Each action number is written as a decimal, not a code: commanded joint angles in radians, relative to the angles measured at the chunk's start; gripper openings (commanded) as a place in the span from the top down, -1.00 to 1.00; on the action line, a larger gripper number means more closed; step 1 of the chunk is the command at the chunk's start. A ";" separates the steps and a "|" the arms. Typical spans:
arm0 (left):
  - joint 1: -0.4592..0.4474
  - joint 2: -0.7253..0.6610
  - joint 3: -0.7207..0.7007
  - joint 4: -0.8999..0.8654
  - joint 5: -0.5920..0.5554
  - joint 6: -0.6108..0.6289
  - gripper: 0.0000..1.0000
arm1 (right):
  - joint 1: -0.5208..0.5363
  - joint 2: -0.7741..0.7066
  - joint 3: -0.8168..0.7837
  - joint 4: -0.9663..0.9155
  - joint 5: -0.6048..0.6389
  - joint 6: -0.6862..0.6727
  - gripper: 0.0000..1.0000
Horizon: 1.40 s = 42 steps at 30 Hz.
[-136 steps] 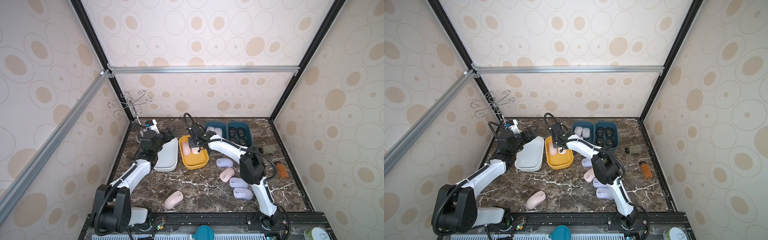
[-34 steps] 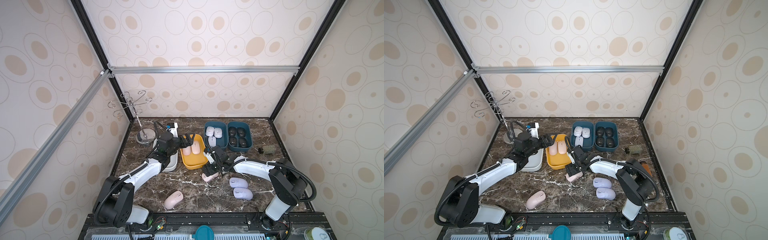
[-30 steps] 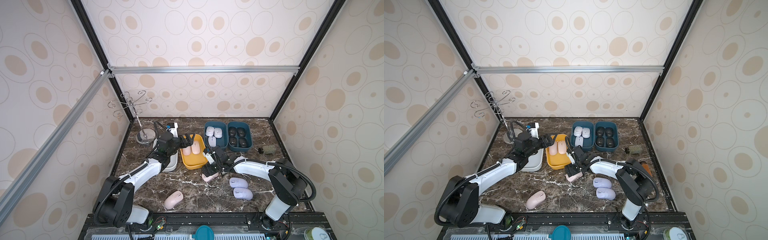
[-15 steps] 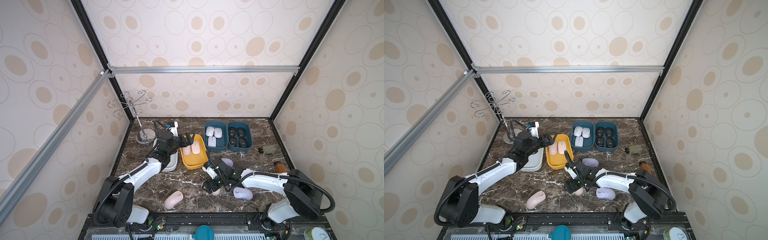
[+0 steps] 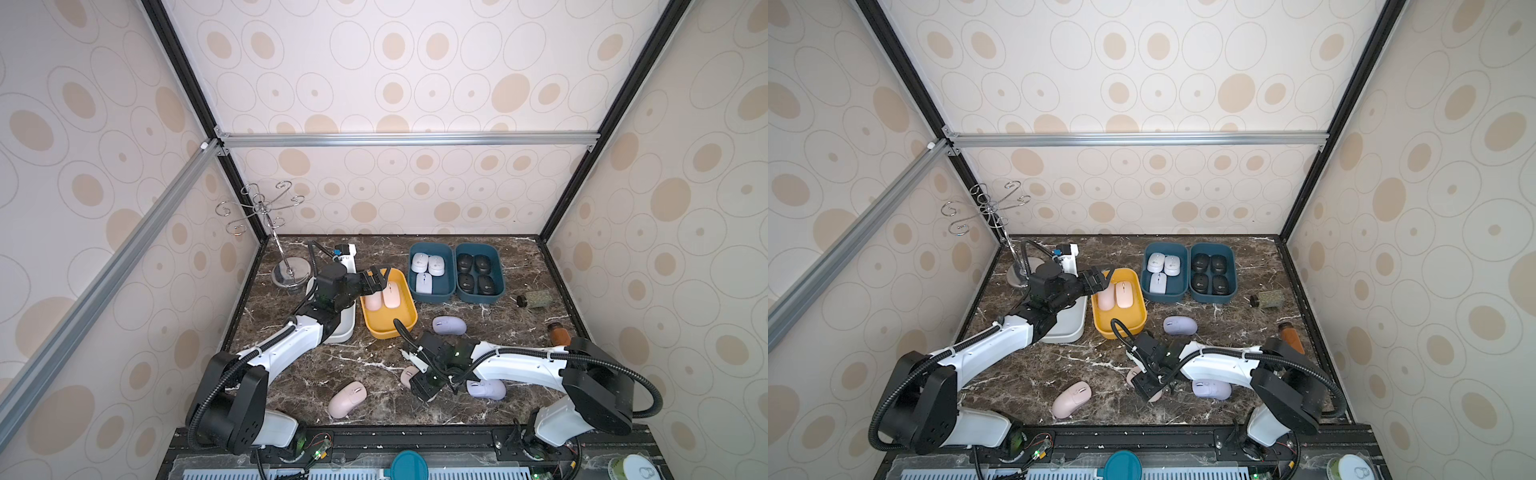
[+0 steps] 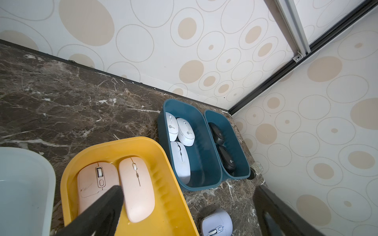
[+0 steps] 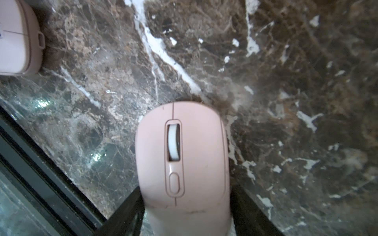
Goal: Place the mice by color into the storage box
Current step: Pick up the mouse from the center of the board.
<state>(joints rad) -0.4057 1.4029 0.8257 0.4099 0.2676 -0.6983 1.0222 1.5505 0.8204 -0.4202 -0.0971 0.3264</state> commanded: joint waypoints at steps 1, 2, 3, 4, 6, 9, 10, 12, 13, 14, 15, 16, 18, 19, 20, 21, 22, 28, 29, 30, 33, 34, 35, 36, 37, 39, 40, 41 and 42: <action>0.002 0.005 0.042 -0.004 0.002 0.017 -1.00 | 0.008 0.045 0.029 -0.043 0.035 -0.024 -0.33; 0.002 0.005 0.041 -0.004 -0.001 0.018 -1.00 | 0.010 0.056 0.038 -0.047 0.035 -0.027 -0.35; 0.002 0.006 0.043 -0.008 -0.002 0.020 -1.00 | 0.015 0.068 0.047 -0.050 0.043 -0.032 -0.39; 0.002 0.006 0.043 -0.009 -0.002 0.019 -1.00 | 0.019 0.078 0.053 -0.048 0.054 -0.038 -0.44; 0.002 0.004 0.046 -0.011 0.000 0.022 -1.00 | 0.020 0.096 0.069 -0.053 0.078 -0.045 -0.44; 0.004 -0.002 0.043 -0.015 -0.012 0.026 -1.00 | 0.022 0.104 0.090 -0.077 0.093 -0.050 -0.25; 0.003 -0.002 0.044 -0.018 -0.017 0.029 -1.00 | 0.022 0.094 0.093 -0.079 0.097 -0.049 -0.18; 0.009 -0.002 0.047 -0.023 -0.015 0.026 -1.00 | 0.024 0.065 0.088 -0.081 0.110 -0.040 -0.07; 0.010 -0.005 0.049 -0.022 -0.012 0.026 -1.00 | 0.025 0.050 0.091 -0.088 0.119 -0.033 -0.05; 0.012 -0.006 0.047 -0.022 -0.012 0.026 -1.00 | 0.025 0.035 0.097 -0.095 0.122 -0.026 -0.04; 0.014 -0.007 0.047 -0.025 -0.017 0.027 -1.00 | 0.027 0.018 0.106 -0.108 0.123 -0.019 -0.03; 0.018 -0.009 0.047 -0.025 -0.022 0.028 -1.00 | 0.030 0.003 0.125 -0.123 0.126 -0.011 -0.02; 0.032 -0.013 0.049 -0.027 -0.021 0.022 -1.00 | 0.032 -0.020 0.168 -0.153 0.140 0.004 -0.01; 0.041 -0.014 0.048 -0.027 -0.019 0.019 -1.00 | 0.032 -0.029 0.197 -0.171 0.160 0.018 0.02; 0.048 -0.017 0.047 -0.028 -0.022 0.017 -1.00 | 0.032 -0.035 0.225 -0.189 0.178 0.032 0.03; 0.058 -0.024 0.046 -0.028 -0.029 0.019 -1.00 | 0.033 -0.036 0.259 -0.208 0.196 0.050 0.03; 0.067 -0.030 0.043 -0.028 -0.039 0.020 -1.00 | 0.032 -0.034 0.297 -0.226 0.213 0.070 0.03; 0.143 -0.068 0.028 -0.018 -0.063 -0.002 -1.00 | 0.009 0.049 0.489 -0.258 0.384 0.149 0.02; 0.154 -0.075 0.021 -0.013 -0.073 -0.005 -1.00 | -0.008 0.073 0.517 -0.250 0.378 0.156 0.03; 0.165 -0.086 0.014 -0.012 -0.086 -0.007 -1.00 | -0.027 0.102 0.545 -0.233 0.363 0.166 0.03; 0.183 -0.106 0.008 -0.012 -0.116 0.006 -1.00 | -0.073 0.201 0.625 -0.176 0.332 0.180 0.03; 0.184 -0.110 0.003 -0.010 -0.126 0.007 -1.00 | -0.084 0.242 0.659 -0.172 0.327 0.182 0.03; 0.185 -0.110 -0.001 -0.006 -0.127 0.006 -1.00 | -0.090 0.276 0.695 -0.175 0.324 0.184 0.03; 0.186 -0.109 -0.003 -0.001 -0.125 0.002 -1.00 | -0.099 0.314 0.732 -0.182 0.316 0.189 0.03; 0.186 -0.106 -0.001 0.000 -0.120 0.002 -1.00 | -0.104 0.345 0.761 -0.182 0.312 0.193 0.03; 0.186 -0.098 0.003 -0.005 -0.115 0.001 -1.00 | -0.110 0.403 0.805 -0.184 0.324 0.196 0.04; 0.186 -0.096 0.005 -0.008 -0.114 0.002 -1.00 | -0.111 0.424 0.828 -0.198 0.327 0.204 0.04; 0.187 -0.093 0.006 -0.009 -0.117 0.002 -1.00 | -0.114 0.443 0.839 -0.194 0.322 0.212 0.04; 0.189 -0.092 0.005 -0.006 -0.115 0.000 -1.00 | -0.116 0.457 0.837 -0.177 0.313 0.220 0.04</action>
<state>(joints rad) -0.2214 1.3083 0.8249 0.3874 0.1623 -0.6937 0.9054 1.9884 1.6192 -0.5953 0.2157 0.5091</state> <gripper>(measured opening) 0.999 0.576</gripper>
